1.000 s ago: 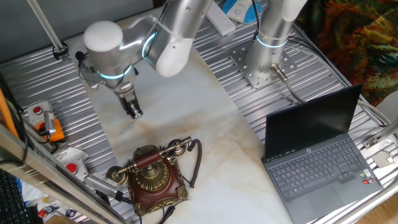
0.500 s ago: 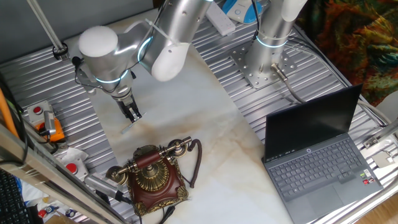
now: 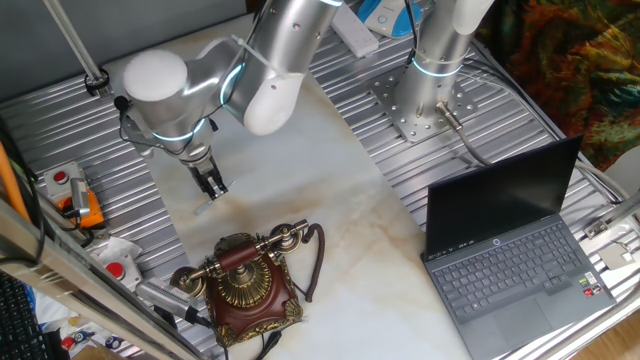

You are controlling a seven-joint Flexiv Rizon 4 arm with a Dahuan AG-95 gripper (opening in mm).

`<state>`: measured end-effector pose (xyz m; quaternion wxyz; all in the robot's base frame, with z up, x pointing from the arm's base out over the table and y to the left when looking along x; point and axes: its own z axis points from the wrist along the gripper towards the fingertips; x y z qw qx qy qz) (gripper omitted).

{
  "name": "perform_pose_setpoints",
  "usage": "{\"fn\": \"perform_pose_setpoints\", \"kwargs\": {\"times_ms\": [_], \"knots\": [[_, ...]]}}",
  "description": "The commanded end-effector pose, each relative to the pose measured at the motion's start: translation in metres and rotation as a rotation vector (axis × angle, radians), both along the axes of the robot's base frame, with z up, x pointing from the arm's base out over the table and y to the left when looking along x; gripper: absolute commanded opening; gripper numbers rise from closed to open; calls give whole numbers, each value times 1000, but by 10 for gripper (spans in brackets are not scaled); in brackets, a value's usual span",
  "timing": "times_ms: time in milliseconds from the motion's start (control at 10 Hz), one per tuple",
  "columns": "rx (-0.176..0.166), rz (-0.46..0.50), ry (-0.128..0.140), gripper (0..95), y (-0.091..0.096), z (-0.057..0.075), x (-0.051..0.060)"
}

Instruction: Dial a number on an old rotary phone

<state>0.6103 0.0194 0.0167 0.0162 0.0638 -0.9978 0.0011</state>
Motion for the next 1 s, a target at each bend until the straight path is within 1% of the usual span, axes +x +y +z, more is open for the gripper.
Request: {"fn": "perform_pose_setpoints", "kwargs": {"times_ms": [100,200,500,700,800,1000], "knots": [[5,17,0,0,0,0,0],[3,33,2,190,-1,0,0],[-11,56,3,190,-1,-2,2],[-12,50,6,190,-1,-1,4],[-13,46,7,190,0,1,7],[-14,44,8,190,0,1,9]]}}
